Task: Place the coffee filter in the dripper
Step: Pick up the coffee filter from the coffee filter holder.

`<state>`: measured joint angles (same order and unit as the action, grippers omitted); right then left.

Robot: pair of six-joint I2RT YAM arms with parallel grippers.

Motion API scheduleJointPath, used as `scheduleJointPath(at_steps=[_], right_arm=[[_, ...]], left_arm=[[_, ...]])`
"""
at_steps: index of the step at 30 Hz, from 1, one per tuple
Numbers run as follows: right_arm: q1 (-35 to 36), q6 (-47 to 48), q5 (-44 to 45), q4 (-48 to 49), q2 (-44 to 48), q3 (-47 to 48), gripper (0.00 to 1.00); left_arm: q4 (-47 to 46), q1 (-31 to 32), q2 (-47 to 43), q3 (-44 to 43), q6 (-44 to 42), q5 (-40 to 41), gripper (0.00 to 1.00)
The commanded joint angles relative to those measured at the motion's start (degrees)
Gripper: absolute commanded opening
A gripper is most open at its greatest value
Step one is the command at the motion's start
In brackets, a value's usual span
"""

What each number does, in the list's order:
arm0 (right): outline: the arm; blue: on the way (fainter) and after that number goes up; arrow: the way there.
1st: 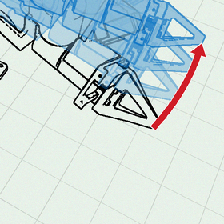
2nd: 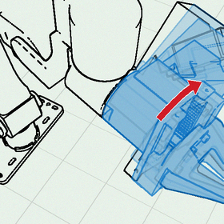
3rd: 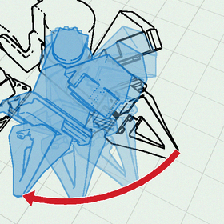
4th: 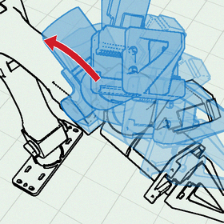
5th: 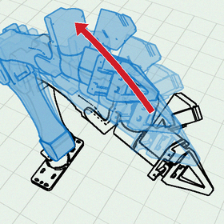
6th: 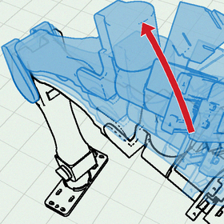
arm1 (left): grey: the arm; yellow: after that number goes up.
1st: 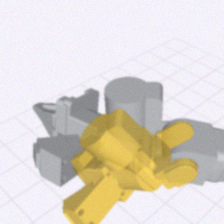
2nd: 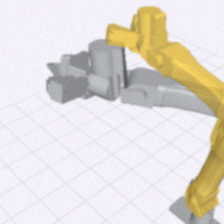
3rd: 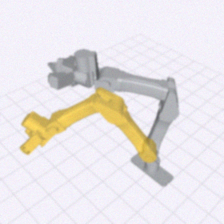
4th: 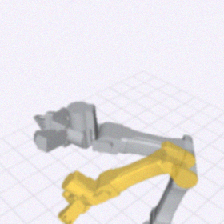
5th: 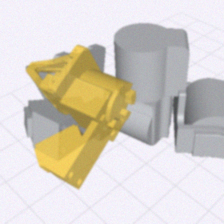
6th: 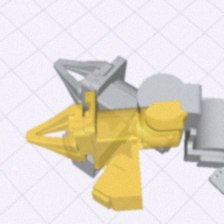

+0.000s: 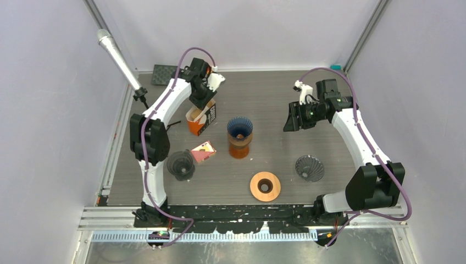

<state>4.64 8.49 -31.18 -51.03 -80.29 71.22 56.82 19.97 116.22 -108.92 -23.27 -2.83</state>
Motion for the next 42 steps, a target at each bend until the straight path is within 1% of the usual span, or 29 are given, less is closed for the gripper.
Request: scheduleJointPath(at_steps=[1, 3, 5, 9, 11, 21, 33, 37, 40, 42], right_arm=[[-0.2, 0.6, -0.3, 0.2, 0.1, 0.6, 0.55], [-0.2, 0.6, -0.3, 0.2, 0.1, 0.6, 0.55], [-0.2, 0.6, -0.3, 0.1, 0.0, 0.6, 0.55], [-0.2, 0.6, -0.3, 0.1, 0.0, 0.6, 0.55], [-0.2, 0.6, -0.3, 0.1, 0.0, 0.6, 0.55], [-0.2, 0.6, -0.6, 0.0, 0.3, 0.8, 0.55], [-0.2, 0.7, -2.4, -0.1, 1.2, 1.5, 0.55], [-0.1, 1.9, -6.0, -2.4, 0.8, 6.3, 0.55], [0.9, 4.3, -9.1, -6.7, -0.2, 14.0, 0.55], [2.6, 5.3, -10.3, -8.4, -1.0, 19.4, 0.56]], left_arm=[[-1.0, 0.2, 0.4, -0.7, -1.0, -0.1, 0.25], [-0.9, 0.2, 0.6, -1.0, -0.9, -0.2, 0.22], [-0.5, 0.2, 0.7, -1.3, -1.0, -0.3, 0.18], [0.0, 0.2, 0.7, -1.8, -1.1, -0.8, 0.04], [0.3, 0.2, 0.6, -2.2, -1.2, -0.8, 0.0], [3.1, 0.2, -3.2, -5.6, -1.4, -0.5, 0.0], [4.4, 0.2, -10.8, -5.3, -1.6, -1.3, 0.0], [4.4, 0.2, -14.8, -5.9, -2.3, -1.9, 0.0], [5.0, 0.2, -18.3, -6.5, -2.7, -4.6, 0.0], [5.8, 0.2, -21.0, -6.4, -2.7, -7.8, 0.0]])
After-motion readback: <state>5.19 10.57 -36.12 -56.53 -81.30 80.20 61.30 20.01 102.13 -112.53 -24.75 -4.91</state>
